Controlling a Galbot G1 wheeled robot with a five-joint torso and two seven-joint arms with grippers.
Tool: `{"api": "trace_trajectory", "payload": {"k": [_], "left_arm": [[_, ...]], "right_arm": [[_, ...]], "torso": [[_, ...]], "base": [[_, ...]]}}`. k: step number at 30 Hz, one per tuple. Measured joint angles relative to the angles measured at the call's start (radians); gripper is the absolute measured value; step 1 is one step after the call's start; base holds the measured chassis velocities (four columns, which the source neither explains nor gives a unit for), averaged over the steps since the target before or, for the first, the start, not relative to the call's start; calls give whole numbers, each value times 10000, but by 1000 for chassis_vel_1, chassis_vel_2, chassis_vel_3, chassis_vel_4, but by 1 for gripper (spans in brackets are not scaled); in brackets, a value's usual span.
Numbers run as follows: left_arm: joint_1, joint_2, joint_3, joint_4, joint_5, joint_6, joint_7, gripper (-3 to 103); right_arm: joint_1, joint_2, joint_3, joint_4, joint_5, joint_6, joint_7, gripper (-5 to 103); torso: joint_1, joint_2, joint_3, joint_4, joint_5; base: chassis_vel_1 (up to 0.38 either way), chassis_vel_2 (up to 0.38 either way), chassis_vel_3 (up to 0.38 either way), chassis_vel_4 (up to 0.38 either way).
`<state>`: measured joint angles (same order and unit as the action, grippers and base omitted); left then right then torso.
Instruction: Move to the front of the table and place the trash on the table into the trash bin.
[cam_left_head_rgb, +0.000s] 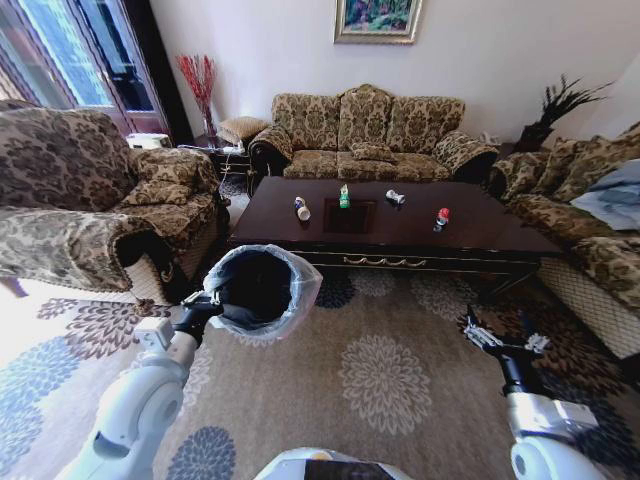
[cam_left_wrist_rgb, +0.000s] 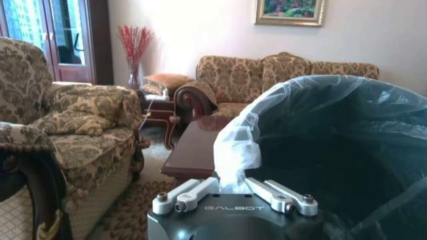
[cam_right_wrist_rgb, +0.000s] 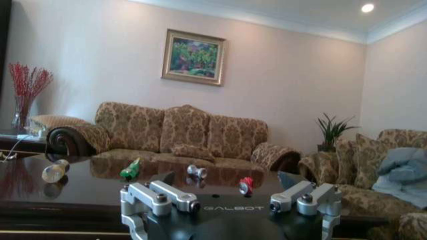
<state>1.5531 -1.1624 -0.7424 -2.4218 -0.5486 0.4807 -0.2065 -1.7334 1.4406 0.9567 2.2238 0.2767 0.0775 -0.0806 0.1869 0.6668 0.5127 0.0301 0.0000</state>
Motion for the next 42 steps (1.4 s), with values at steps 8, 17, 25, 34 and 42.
{"api": "trace_trajectory", "payload": {"k": [8, 17, 25, 34, 42], "left_arm": [[-10, 0, 52, 21, -142, -29, -146, 2], [-87, 16, 84, 8, -142, -29, -82, 2], [-360, -140, 443, 474, -70, -242, 410, 2], [-747, 59, 369, 806, 70, -251, 617, 2], [-550, -28, 367, 575, 440, -253, 734, 2]], "right_arm": [[-54, 31, -6, -19, -82, -2, -16, 100], [-87, 183, 6, 187, -177, -35, -17, 100], [-34, 533, -122, 469, -596, -323, -39, 100], [-53, 674, -106, 617, -650, -327, -40, 100], [-47, 487, -50, 571, -459, -263, -44, 100]], "torso": [[153, 351, 200, -1, 0], [314, 732, 419, 0, 0], [488, 1126, 638, -2, 0], [656, 1523, 869, 0, 0], [781, 1815, 1034, 0, 0]], "base": [[0, 0, 0, 0], [0, 0, 0, 0], [0, 0, 0, 0], [0, 0, 0, 0], [0, 0, 0, 0]]}}
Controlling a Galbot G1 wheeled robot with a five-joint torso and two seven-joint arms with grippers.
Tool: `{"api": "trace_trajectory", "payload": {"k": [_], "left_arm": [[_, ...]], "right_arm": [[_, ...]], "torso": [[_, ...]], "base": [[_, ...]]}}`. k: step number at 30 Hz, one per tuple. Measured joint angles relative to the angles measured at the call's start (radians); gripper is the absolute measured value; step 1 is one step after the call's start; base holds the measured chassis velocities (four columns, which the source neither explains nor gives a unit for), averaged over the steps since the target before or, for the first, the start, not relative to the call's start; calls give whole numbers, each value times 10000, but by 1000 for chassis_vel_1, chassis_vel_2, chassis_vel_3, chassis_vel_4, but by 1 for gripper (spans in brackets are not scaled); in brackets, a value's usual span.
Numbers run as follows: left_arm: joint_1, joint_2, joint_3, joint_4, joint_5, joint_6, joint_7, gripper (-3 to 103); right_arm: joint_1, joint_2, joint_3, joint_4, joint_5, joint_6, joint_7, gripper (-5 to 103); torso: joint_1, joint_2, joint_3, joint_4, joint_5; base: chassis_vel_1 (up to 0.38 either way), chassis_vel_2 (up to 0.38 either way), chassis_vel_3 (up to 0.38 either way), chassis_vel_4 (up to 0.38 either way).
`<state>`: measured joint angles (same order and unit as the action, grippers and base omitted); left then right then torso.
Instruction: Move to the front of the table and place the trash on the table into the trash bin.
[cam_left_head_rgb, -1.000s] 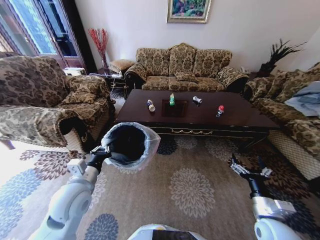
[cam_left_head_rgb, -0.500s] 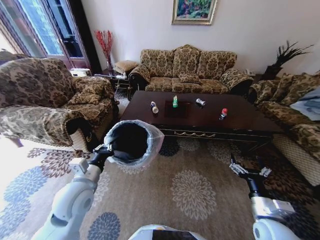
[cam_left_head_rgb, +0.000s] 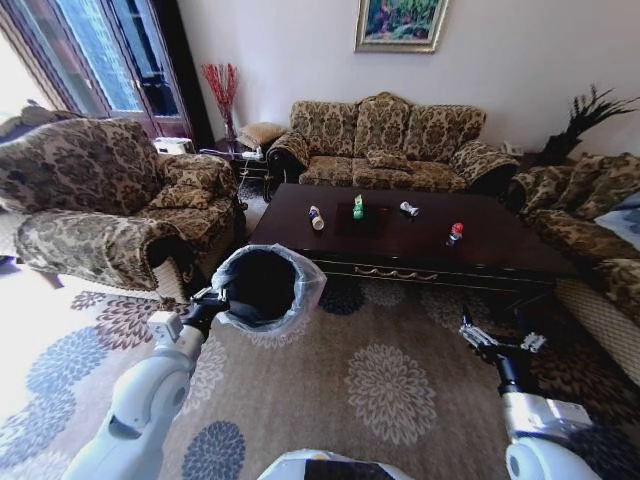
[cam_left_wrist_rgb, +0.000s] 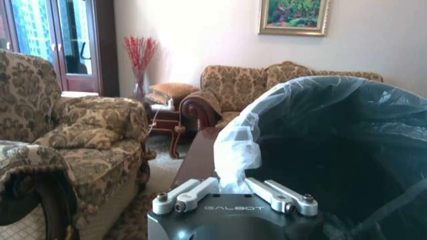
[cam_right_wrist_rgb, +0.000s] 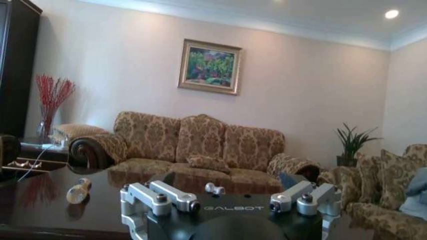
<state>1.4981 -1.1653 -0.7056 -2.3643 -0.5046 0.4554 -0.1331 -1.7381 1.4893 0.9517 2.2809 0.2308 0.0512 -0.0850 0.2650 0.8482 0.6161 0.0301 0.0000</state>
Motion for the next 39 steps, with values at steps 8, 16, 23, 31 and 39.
{"api": "trace_trajectory", "payload": {"k": [8, 16, 23, 31, 39], "left_arm": [[302, -23, -201, -117, 99, 45, -38, 2], [315, -121, -180, -206, 105, 80, -105, 2], [368, -129, -120, -195, 100, 52, 42, 2], [368, -79, -176, -201, 109, 7, 105, 2], [375, -4, -147, -201, 248, -93, 269, 2]], "right_arm": [[22, -384, -15, -293, 122, 91, -52, 100], [71, -620, -12, -345, 256, -21, -56, 100], [59, -488, -39, -552, 358, 97, -242, 100], [88, -420, -67, -471, 337, 94, -316, 100], [72, -280, -100, -346, 248, 70, -336, 100]], "torso": [[136, 302, 168, 3, 1], [297, 658, 361, -2, 2], [437, 982, 540, -2, 1], [497, 1127, 623, 2, 0], [602, 1349, 749, 3, -1]], "base": [[0, 0, 0, 0], [0, 0, 0, 0], [0, 0, 0, 0], [-13, 120, 120, -32], [-105, 253, 251, -127]]}}
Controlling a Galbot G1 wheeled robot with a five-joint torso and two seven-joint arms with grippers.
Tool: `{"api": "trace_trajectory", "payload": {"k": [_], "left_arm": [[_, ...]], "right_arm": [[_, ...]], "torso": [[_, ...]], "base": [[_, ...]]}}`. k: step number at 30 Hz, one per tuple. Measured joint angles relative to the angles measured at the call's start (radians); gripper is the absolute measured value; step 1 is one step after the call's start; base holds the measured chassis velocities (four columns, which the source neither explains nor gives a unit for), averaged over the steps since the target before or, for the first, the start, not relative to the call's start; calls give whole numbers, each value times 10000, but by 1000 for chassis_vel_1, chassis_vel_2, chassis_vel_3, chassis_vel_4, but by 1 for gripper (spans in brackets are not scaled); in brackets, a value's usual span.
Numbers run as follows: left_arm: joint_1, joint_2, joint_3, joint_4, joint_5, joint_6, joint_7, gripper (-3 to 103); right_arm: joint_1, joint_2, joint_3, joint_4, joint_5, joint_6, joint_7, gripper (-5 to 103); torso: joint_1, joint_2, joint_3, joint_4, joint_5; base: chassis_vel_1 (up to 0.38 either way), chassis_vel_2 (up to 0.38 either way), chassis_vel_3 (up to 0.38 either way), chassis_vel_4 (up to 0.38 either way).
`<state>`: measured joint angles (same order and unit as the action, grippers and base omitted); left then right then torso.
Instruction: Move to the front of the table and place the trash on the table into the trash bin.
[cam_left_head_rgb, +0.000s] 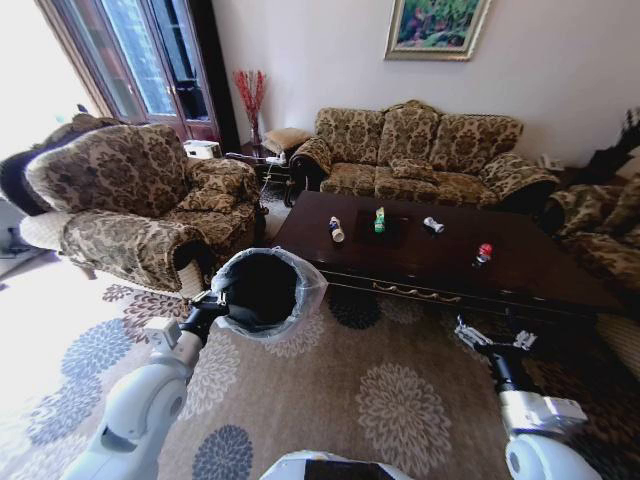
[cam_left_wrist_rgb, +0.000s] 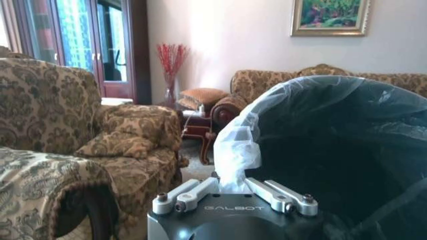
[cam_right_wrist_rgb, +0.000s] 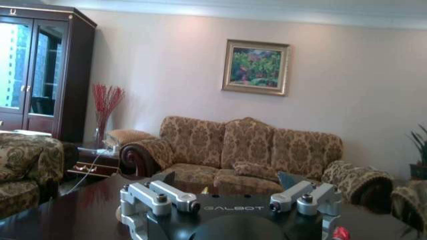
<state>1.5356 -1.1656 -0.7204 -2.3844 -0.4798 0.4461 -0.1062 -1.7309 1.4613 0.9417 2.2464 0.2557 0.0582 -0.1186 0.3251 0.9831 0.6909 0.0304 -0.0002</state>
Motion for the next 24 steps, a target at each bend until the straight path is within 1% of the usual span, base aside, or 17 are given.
{"api": "trace_trajectory", "payload": {"k": [4, 7, 10, 12, 15, 16, 19, 20, 23, 24], "left_arm": [[12, 67, 27, 5, 13, -16, 89, 2], [21, 83, 34, 4, 16, -29, 107, 2], [39, 103, 41, 2, 16, -34, 114, 2], [39, 112, 41, 3, 16, -34, 114, 2], [39, 118, 41, 18, 16, -35, 117, 2], [38, 120, 48, 30, 16, -35, 125, 2], [36, 119, 94, 42, 25, -35, 132, 2], [36, 119, 94, 42, 25, -35, 132, 2], [36, 102, 150, 53, 51, -35, 152, 2], [36, 102, 150, 53, 51, -35, 152, 2]], "right_arm": [[-65, 95, -3, -1, -43, 53, -17, 100], [-77, 119, -8, -14, -68, 81, -29, 100], [-53, 137, -50, -34, -130, 92, -57, 100], [-36, 137, -71, -35, -147, 90, -59, 100], [-10, 138, -99, -47, -181, 81, -63, 100], [7, 139, -116, -62, -206, 72, -68, 100], [19, 129, -127, -81, -220, 58, -77, 100], [19, 129, -127, -81, -220, 58, -77, 100], [22, 100, -126, -147, -218, 54, -86, 100], [22, 100, -126, -147, -218, 54, -86, 100]], "torso": [[116, 231, 126, -8, 2], [158, 340, 180, -7, 1], [257, 556, 296, 0, 2], [287, 622, 331, 1, 2], [333, 733, 394, -4, 2], [378, 836, 450, -9, 2], [476, 1049, 569, -2, 2], [476, 1049, 569, -2, 2], [568, 1258, 685, -3, 0], [568, 1258, 685, -3, 0]], "base": [[-181, 241, 233, -188], [-181, 227, 233, -176], [-142, 212, 208, -133], [-135, 199, 211, -124], [-149, 201, 207, -145], [-156, 213, 196, -151], [-137, 204, 206, -147], [-133, 199, 207, -138], [-159, 223, 227, -154], [-183, 235, 237, -171]]}}
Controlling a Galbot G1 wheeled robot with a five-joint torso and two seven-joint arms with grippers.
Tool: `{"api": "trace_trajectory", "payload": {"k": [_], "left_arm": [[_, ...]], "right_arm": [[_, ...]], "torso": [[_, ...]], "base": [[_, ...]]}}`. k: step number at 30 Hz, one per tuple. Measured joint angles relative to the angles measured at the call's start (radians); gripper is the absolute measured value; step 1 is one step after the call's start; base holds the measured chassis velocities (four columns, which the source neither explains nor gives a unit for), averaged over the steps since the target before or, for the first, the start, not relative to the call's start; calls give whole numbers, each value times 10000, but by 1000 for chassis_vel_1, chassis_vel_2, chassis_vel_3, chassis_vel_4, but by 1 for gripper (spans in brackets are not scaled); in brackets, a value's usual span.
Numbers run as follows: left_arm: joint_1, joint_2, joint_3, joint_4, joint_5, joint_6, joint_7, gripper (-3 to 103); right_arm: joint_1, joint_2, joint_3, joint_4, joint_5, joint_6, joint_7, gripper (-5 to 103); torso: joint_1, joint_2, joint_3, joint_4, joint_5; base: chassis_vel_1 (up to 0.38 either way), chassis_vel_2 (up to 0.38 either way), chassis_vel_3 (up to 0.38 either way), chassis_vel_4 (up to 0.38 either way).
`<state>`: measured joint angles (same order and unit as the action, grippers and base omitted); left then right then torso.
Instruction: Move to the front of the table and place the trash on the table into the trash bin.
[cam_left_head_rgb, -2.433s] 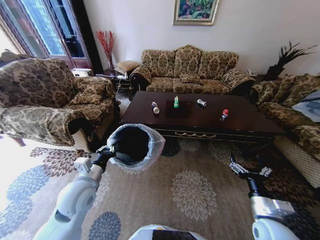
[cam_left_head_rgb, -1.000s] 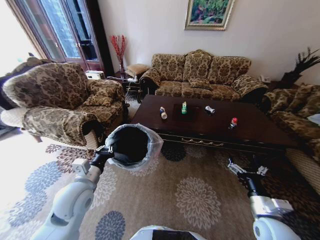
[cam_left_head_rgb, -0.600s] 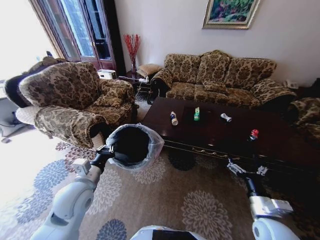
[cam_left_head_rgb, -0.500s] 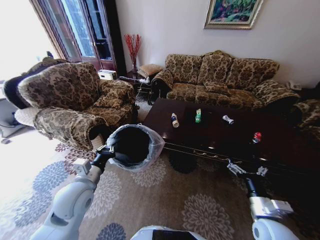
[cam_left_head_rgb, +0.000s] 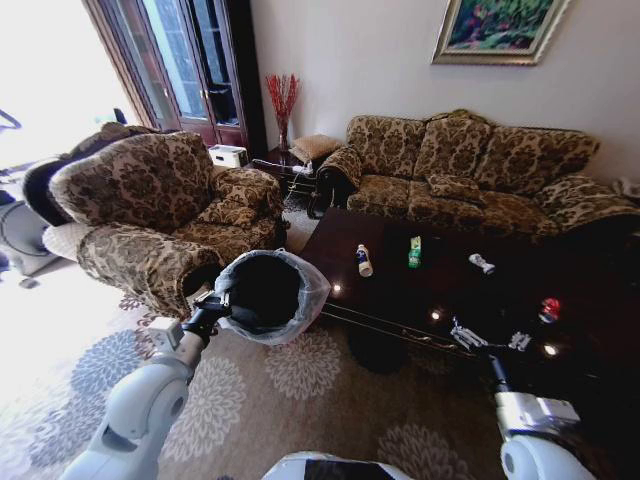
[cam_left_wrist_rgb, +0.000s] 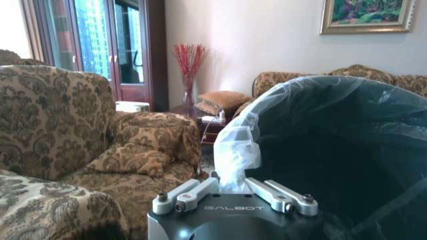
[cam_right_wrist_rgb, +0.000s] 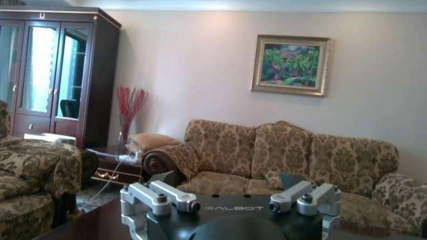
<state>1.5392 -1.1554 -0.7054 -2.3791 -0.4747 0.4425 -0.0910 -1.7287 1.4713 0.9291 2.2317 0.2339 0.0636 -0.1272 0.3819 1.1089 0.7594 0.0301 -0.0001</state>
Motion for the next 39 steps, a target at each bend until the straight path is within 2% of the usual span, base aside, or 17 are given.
{"api": "trace_trajectory", "payload": {"k": [11, 15, 19, 22, 23, 24, 25, 28, 30, 31, 32, 34, 39], "left_arm": [[16, -52, 104, 81, -5, -79, 71, 2], [25, 32, 111, 180, -8, -276, 85, 2], [35, 325, 109, 322, -66, -433, 127, 2], [-47, 505, 178, 480, -86, -505, 127, 2], [-160, 684, 268, 698, -110, -545, 154, 2], [-188, 725, 288, 788, -122, -551, 158, 2], [-188, 725, 288, 788, -122, -551, 158, 2], [-289, 926, 312, 1134, -149, -553, 165, 2], [-310, 963, 315, 1171, -153, -553, 169, 2], [-396, 1083, 313, 1302, -216, -565, 169, 2], [-396, 1083, 313, 1302, -216, -565, 169, 2], [-575, 1100, 271, 1438, -293, -566, 173, 2], [-660, 1160, 139, 1439, -436, -557, 164, 2]], "right_arm": [[246, -239, -149, -490, 25, -270, 132, 100], [1207, -991, -436, -1650, -67, -662, 368, 100], [3004, -2123, -1398, -3651, 922, -1139, 1082, 100], [3455, -2425, -1766, -4196, 1381, -1353, 1104, 100], [4112, -2702, -2403, -4834, 1940, -1668, 1153, 100], [4427, -2780, -2743, -5126, 2075, -1737, 1209, 100], [4427, -2780, -2743, -5126, 2075, -1737, 1209, 100], [6151, -2741, -4483, -6856, 2320, -1789, 1881, 100], [6347, -2701, -4640, -7079, 2334, -1791, 1968, 100], [7246, -2396, -5196, -8239, 2374, -1798, 2343, 100], [7246, -2396, -5196, -8239, 2374, -1798, 2343, 100], [8334, -2053, -5697, -9558, 2438, -1817, 2522, 100], [9933, -1682, -6152, -11474, 2803, -1957, 2271, 100]], "torso": [[257, 562, 311, -2, 2], [324, 706, 391, 2, 1], [335, 736, 409, 3, 7], [329, 737, 408, 1, 5], [326, 732, 403, -6, 1], [325, 727, 401, -7, -2], [325, 727, 401, -7, -2], [320, 700, 390, 5, 1], [319, 697, 388, 7, 1], [315, 686, 384, 3, 2], [315, 686, 384, 3, 2], [309, 673, 377, -1, 2], [299, 655, 365, 4, -1]], "base": [[-142, 204, 206, -135], [-63, 104, 108, -53], [-3, 13, 5, -4], [0, 0, 0, 0], [0, 0, 0, 0], [0, 0, 0, 0], [0, 0, 0, 0], [0, 0, 0, 0], [0, 0, 0, 0], [0, 0, 0, 0], [0, 0, 0, 0], [0, 0, 0, 0], [0, 0, 0, 0]]}}
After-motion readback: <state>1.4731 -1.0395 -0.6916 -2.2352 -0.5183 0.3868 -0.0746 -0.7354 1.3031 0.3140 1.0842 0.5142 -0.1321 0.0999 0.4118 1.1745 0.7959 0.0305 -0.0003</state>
